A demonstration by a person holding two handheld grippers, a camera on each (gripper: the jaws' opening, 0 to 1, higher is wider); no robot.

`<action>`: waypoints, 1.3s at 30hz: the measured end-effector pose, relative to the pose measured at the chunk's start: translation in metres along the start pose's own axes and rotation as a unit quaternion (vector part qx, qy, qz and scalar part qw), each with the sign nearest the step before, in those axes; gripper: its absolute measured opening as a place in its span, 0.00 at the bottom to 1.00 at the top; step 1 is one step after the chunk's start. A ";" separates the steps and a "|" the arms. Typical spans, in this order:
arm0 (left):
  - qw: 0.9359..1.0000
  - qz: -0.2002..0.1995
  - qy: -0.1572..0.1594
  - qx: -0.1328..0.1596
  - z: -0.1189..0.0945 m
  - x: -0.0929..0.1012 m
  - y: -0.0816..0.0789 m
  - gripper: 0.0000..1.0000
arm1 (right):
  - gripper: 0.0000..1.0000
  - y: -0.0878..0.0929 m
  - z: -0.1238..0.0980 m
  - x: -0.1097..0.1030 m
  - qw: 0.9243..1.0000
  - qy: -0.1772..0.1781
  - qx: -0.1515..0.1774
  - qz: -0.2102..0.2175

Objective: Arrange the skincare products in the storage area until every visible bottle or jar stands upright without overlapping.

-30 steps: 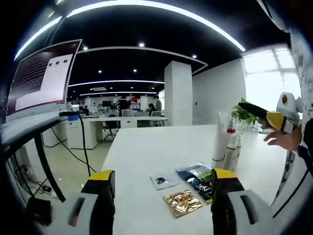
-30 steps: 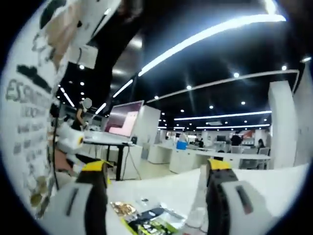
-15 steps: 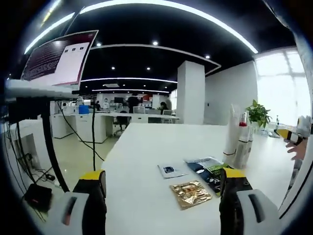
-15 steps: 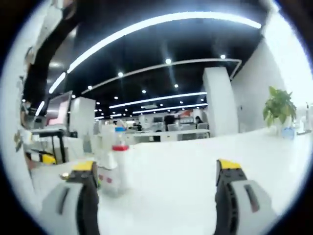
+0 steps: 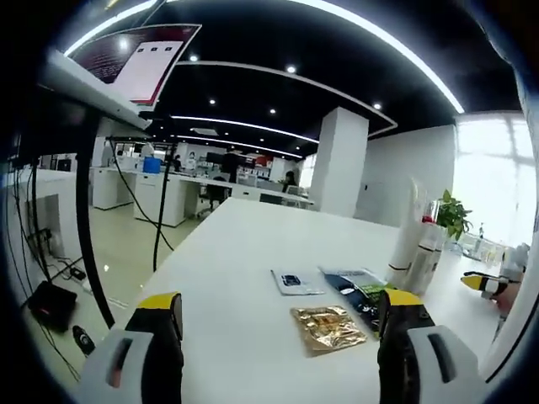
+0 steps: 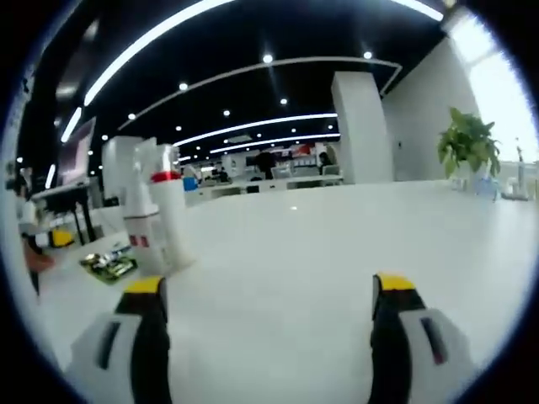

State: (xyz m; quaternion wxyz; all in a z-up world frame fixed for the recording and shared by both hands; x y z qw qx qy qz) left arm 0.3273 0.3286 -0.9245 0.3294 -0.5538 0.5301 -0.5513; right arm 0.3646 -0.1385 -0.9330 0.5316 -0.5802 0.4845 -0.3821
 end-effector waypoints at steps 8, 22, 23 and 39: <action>1.000 0.010 0.001 -0.015 -0.001 0.000 0.004 1.00 | 0.99 0.001 0.001 -0.001 0.999 -0.016 -0.035 -0.009; 1.000 0.012 -0.014 0.016 -0.006 -0.006 0.006 1.00 | 0.97 0.002 0.004 -0.003 0.995 -0.032 -0.094 -0.018; 1.000 0.011 -0.016 0.017 -0.006 -0.007 0.006 1.00 | 0.97 0.002 0.004 -0.003 0.995 -0.031 -0.093 -0.017; 1.000 0.006 -0.017 0.014 -0.008 -0.008 0.009 0.98 | 0.93 0.001 0.003 0.001 0.997 -0.005 -0.069 -0.023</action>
Point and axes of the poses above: the point that each gripper's makers call its tool centre point, and the gripper's own axes: z roughly forward along the fingers, x roughly to its right, y roughly out of its underside, the point moved 9 cm from there along -z, roughly backward along the fingers, and after that the axes turned 2 degrees about y, right-handed, at the moved point
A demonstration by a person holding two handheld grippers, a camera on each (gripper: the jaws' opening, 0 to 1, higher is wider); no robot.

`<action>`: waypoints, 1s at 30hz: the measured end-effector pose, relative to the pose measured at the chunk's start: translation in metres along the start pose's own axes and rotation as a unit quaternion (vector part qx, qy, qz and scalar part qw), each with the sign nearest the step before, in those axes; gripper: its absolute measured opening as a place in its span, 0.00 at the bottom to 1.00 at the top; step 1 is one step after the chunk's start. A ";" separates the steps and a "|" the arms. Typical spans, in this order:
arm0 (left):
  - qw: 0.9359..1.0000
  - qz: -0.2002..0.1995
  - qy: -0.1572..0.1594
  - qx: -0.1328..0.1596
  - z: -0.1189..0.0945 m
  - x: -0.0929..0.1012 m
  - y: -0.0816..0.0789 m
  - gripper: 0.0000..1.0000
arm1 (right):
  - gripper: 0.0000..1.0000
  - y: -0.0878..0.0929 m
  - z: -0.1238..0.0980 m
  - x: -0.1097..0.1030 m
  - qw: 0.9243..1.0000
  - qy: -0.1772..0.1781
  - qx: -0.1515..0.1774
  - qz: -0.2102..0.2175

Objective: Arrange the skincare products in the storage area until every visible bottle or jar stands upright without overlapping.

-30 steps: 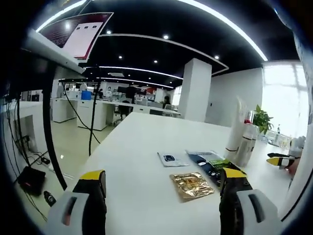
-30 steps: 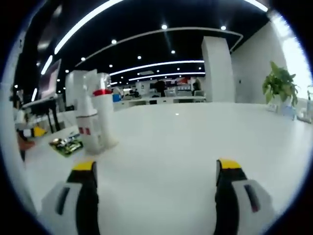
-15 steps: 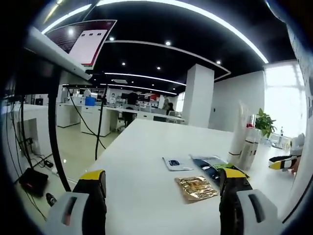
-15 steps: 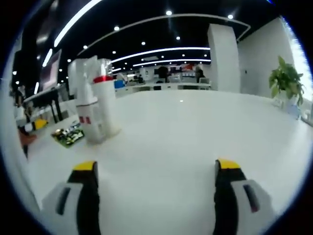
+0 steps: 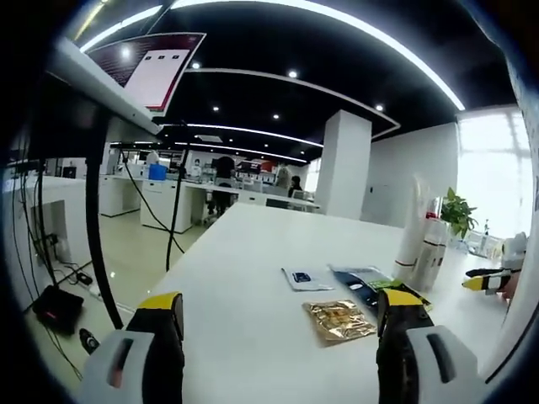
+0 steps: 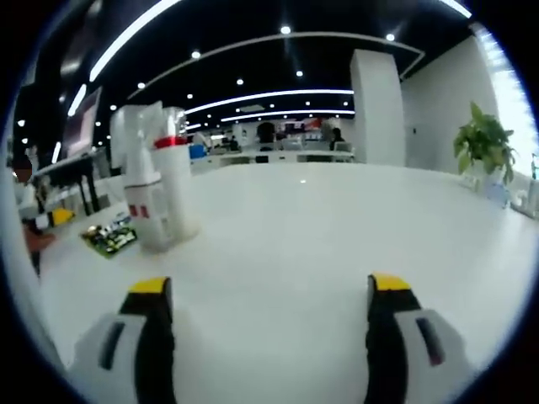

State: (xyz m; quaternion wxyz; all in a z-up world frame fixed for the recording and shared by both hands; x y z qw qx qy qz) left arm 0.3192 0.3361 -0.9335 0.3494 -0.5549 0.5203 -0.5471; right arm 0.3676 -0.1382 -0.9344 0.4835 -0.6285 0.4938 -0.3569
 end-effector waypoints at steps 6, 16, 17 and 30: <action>1.000 0.011 0.006 -0.008 0.001 0.001 0.002 0.98 | 0.92 0.000 0.000 0.001 1.000 0.001 0.000 -0.004; 1.000 0.019 -0.002 -0.005 0.001 0.001 0.001 0.98 | 0.91 0.000 0.000 -0.002 1.000 0.004 0.006 -0.002; 1.000 0.020 -0.002 -0.006 0.001 0.002 0.001 0.98 | 0.91 0.000 0.000 -0.002 1.000 0.004 0.006 -0.003; 0.999 0.028 0.002 -0.021 0.002 0.004 0.003 0.97 | 0.90 0.003 -0.001 0.000 1.000 0.001 0.001 -0.012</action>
Point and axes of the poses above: the point that each gripper's makers call its tool centre point, and the gripper's own axes: z roughly forward along the fingers, x roughly to its right, y roughly out of its underside, the point moved 9 cm from there along -z, roughly backward along the fingers, and after that the axes turned 2 degrees about y, right-handed, at the moved point
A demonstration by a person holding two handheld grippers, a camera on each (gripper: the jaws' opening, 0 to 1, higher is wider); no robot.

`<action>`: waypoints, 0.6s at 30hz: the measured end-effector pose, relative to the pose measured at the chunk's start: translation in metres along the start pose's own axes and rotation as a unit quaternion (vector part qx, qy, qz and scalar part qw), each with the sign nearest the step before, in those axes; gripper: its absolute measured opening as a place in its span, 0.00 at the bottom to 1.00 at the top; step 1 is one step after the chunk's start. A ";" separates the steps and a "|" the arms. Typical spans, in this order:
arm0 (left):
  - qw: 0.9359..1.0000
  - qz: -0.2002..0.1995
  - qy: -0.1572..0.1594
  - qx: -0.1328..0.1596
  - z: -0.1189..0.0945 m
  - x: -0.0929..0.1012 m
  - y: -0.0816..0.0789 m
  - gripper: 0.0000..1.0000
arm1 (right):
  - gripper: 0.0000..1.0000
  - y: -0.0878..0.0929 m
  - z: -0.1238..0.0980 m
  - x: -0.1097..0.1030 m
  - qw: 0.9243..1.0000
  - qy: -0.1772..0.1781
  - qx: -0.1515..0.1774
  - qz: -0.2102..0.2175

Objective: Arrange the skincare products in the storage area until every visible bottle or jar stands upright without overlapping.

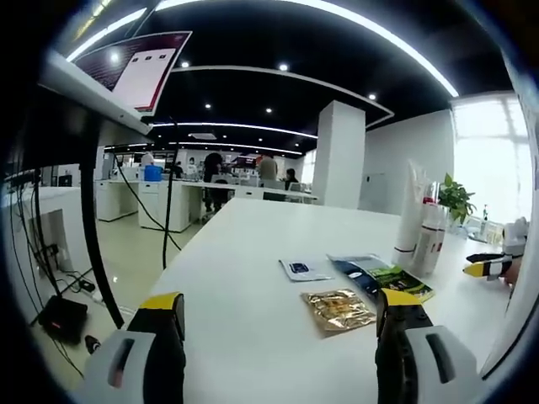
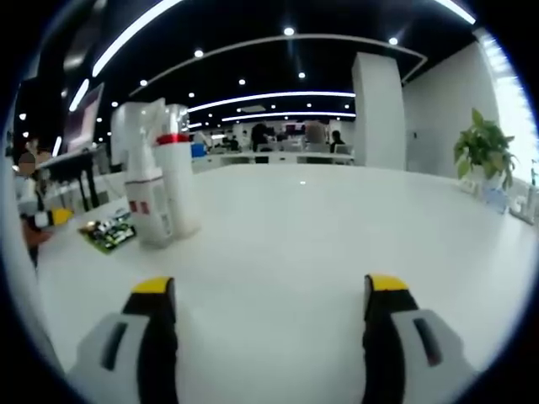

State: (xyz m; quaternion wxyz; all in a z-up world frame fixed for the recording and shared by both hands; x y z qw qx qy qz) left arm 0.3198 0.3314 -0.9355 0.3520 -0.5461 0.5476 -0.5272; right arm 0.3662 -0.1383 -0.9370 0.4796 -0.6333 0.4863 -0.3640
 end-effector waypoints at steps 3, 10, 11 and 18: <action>1.000 0.000 -0.001 -0.001 0.000 0.000 0.000 0.97 | 0.90 0.001 0.000 0.001 1.000 -0.001 -0.001 -0.001; 1.000 0.008 0.003 -0.005 0.000 0.000 0.002 0.98 | 0.90 0.003 -0.001 0.002 1.000 -0.001 0.000 -0.011; 1.000 0.008 0.002 -0.005 0.001 0.000 0.002 0.98 | 0.90 0.002 -0.001 0.001 1.000 -0.002 0.000 -0.013; 1.000 0.008 -0.008 -0.003 0.001 0.000 0.002 0.98 | 0.90 0.003 -0.004 -0.001 1.000 -0.017 0.004 -0.018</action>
Point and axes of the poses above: the point that each gripper's makers call its tool centre point, and the gripper's own axes: z roughly forward along the fingers, x roughly to its right, y roughly out of its underside, the point moved 9 cm from there along -z, roughly backward along the fingers, and after that the axes turned 2 degrees about y, right-handed, at the moved point
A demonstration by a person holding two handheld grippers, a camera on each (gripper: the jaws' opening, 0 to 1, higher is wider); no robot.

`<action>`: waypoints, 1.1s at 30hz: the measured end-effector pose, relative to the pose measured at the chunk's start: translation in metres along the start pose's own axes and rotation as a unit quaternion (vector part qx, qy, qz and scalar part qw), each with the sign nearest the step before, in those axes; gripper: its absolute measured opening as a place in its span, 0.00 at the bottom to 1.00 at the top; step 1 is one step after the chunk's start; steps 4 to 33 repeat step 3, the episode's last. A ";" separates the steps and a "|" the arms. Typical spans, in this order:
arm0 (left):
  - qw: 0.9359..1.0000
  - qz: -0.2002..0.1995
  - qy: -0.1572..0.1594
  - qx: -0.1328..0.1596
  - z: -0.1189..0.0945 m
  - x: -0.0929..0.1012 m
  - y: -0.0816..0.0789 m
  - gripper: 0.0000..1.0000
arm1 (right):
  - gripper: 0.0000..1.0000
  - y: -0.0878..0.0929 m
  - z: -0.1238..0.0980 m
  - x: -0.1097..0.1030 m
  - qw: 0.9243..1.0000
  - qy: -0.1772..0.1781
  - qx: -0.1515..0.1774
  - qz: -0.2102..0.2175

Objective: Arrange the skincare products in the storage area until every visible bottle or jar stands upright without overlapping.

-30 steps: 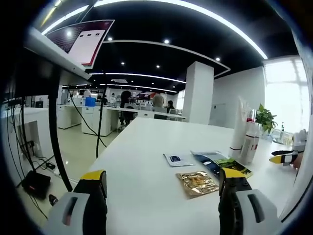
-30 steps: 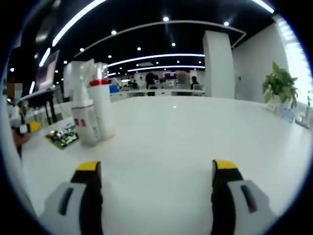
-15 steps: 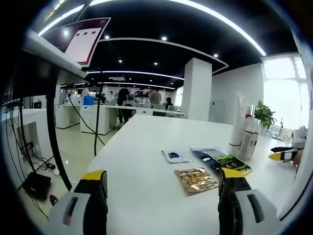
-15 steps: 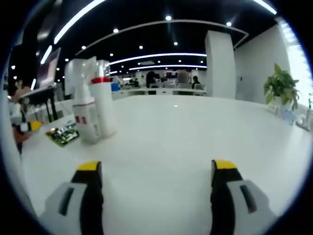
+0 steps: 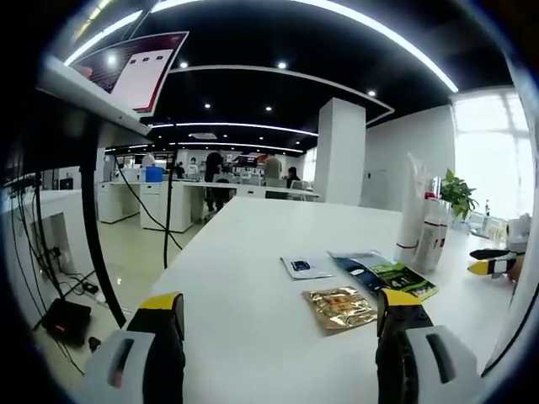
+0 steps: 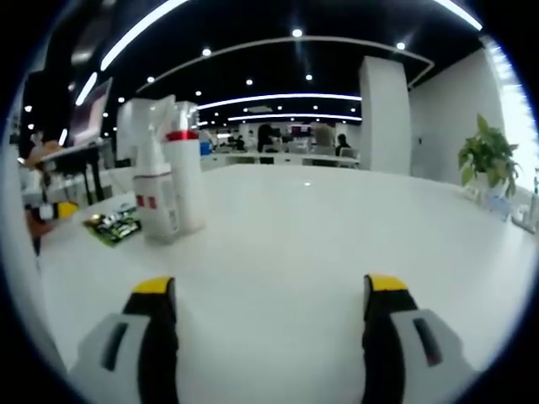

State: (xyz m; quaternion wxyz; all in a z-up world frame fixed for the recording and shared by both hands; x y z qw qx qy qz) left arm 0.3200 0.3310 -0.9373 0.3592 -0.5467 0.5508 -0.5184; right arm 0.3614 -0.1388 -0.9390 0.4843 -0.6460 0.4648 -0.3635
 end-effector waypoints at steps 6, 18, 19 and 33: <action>1.000 0.002 -0.001 0.000 0.000 0.000 0.000 0.98 | 0.89 0.000 -0.002 -0.001 1.000 -0.012 0.004 0.006; 1.000 0.002 -0.001 0.000 0.000 0.000 0.000 0.98 | 0.89 0.000 -0.002 -0.001 1.000 -0.012 0.004 0.006; 1.000 0.002 -0.001 0.000 0.000 0.000 0.000 0.98 | 0.89 0.000 -0.002 -0.001 1.000 -0.012 0.004 0.006; 1.000 0.002 -0.001 0.000 0.000 0.000 0.000 0.98 | 0.89 0.000 -0.002 -0.001 1.000 -0.012 0.004 0.006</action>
Point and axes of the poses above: the point that each gripper's makers call its tool centre point, and the gripper's own axes: z roughly forward along the fingers, x roughly to its right, y roughly out of its underside, the point moved 9 cm from there along -z, roughly backward along the fingers, and after that the axes turned 2 degrees about y, right-handed, at the moved point
